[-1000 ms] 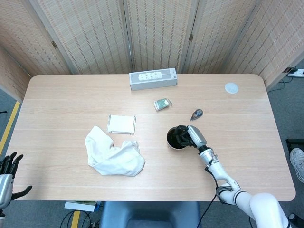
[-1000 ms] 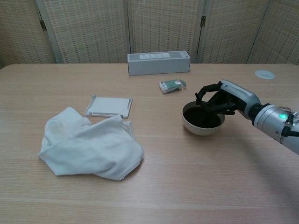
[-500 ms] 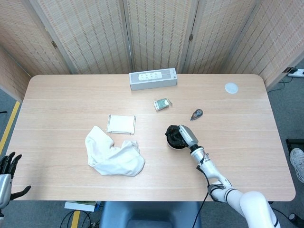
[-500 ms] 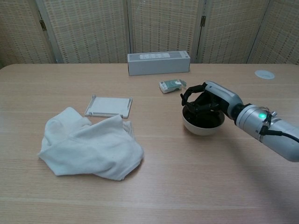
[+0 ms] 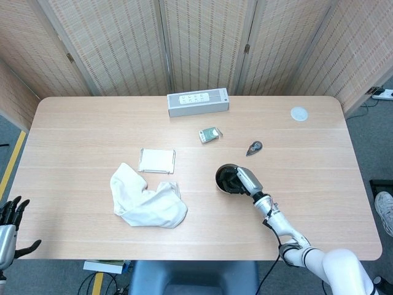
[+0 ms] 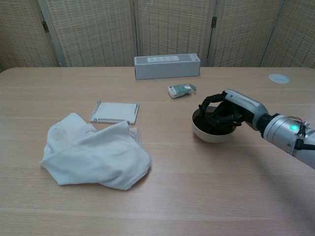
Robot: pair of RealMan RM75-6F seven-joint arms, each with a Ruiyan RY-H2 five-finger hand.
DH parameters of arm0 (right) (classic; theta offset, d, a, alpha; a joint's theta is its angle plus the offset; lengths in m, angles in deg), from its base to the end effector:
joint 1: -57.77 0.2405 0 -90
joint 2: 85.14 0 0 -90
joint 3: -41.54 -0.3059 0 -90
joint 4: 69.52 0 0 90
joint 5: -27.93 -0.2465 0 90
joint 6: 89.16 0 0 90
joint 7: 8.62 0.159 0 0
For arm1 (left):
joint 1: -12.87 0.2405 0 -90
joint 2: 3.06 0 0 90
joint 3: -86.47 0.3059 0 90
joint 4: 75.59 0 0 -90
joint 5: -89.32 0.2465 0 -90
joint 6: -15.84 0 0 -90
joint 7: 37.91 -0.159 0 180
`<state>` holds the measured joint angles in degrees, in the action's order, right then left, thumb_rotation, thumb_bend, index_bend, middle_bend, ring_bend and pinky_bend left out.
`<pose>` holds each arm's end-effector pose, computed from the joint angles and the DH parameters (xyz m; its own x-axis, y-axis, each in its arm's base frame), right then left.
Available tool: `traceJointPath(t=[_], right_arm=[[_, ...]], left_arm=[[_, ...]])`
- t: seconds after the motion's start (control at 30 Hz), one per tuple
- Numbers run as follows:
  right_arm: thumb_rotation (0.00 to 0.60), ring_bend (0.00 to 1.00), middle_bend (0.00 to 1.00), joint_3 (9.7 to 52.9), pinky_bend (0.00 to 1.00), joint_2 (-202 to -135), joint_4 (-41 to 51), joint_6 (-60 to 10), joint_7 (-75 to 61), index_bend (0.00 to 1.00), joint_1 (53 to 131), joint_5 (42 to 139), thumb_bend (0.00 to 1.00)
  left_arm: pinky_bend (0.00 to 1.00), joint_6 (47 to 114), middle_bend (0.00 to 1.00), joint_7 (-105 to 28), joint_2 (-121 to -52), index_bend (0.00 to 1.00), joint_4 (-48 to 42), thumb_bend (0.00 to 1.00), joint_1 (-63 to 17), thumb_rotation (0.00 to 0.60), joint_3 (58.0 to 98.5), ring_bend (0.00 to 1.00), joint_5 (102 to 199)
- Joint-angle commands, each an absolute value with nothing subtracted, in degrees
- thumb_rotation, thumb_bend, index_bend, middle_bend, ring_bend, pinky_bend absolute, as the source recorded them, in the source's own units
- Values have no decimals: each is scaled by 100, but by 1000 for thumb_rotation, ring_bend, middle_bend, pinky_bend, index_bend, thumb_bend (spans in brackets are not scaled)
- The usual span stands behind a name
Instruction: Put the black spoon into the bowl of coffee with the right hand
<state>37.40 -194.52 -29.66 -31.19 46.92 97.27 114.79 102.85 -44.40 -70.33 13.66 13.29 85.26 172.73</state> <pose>-0.2659 -0.4125 -0.1318 -0.2538 -0.4491 0.8567 -0.9211 -0.1579 -0.3557 -0.4002 0.1601 0.1354 0.4930 0.0471 0.8688 0.8610 0.1171 -0.4949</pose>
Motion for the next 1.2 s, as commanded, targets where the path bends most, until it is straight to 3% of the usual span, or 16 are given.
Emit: traceJointPath(t=[0.03,0.2,0.27,0.33,0.43,0.63,0.87,1.1,1.2], right_arm=[[600,1000,1000,3703,1000,-19390,-2952,-3116,4603,768,9715,11440,504],[600,1000,1000,3646,1000,-19349,-2921,-3140,4610,761,9765,11418,519],[600,1000,1000,3679,1000,-19314,-2853,-3126,4667,679,9773,11466,510],[600,1000,1000,3720,1000,-19255,-2739,-3059,4751,507,9749,11518,470],[600,1000,1000,3728,1000,-19172,-2550,-2919,4792,324,9661,11523,448],[600,1000,1000,3823,1000,-18954,-2217,-2811,4565,201,9522,11561,408],[600,1000,999,3850,1000,-18291,-1418,-2454,4043,176,9254,11569,342],[600,996,925,4000,1000,-17029,-416,-1542,2025,201,8674,11743,354],[600,883,856,4091,996,-16466,115,-1256,1155,209,8345,11688,371]], left_arm=[[141,10280,61,-4445,-7033,124,1371,153,1322,600,8524,72,17280],[141,10266,61,-4456,-7029,124,1390,153,1307,600,8516,72,17278],[141,10275,61,-4456,-7021,124,1400,153,1306,600,8511,72,17279],[141,10283,61,-4454,-7017,124,1404,153,1307,600,8507,72,17279],[141,10276,61,-4447,-7016,124,1406,153,1302,600,8509,72,17281],[141,10267,61,-4446,-7023,124,1407,153,1271,600,8503,72,17318],[140,10303,61,-4434,-6991,124,1415,153,1262,600,8476,72,17328],[141,10375,61,-4425,-7007,124,1391,153,1248,600,8409,72,17317],[141,10374,61,-4460,-7058,124,1446,153,1223,600,8397,72,17334]])
